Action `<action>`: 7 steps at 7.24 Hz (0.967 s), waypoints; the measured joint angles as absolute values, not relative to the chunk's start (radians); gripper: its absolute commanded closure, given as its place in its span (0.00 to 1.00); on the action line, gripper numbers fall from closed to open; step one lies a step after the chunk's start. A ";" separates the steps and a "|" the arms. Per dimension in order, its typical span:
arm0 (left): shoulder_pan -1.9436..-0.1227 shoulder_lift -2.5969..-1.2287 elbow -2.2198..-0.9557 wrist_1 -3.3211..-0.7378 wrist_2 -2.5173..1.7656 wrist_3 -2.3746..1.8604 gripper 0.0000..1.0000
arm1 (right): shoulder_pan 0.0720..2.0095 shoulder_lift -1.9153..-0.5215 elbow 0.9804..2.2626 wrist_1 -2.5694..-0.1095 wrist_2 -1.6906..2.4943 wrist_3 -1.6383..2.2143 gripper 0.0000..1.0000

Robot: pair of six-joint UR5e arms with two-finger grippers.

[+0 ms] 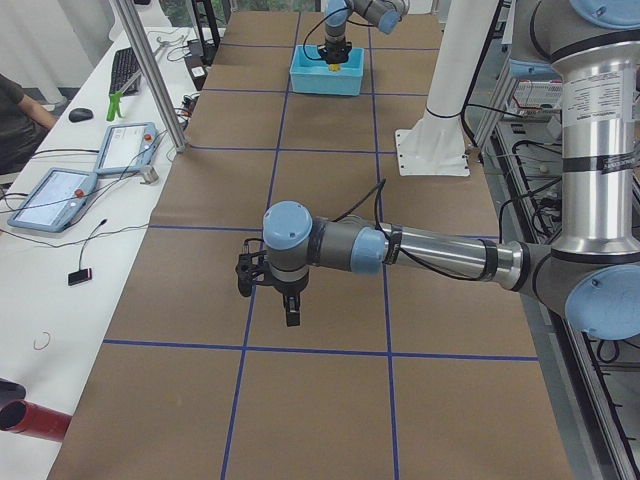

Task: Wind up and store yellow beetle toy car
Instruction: 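Carry the car over the bin and open the right gripper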

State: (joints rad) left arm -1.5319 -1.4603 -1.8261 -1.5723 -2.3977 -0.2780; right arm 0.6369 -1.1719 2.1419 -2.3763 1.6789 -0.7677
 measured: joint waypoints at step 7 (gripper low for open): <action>-1.535 -1.460 -1.822 -1.572 -2.398 -0.281 0.00 | 0.737 -1.404 2.054 -2.059 1.756 -0.837 0.17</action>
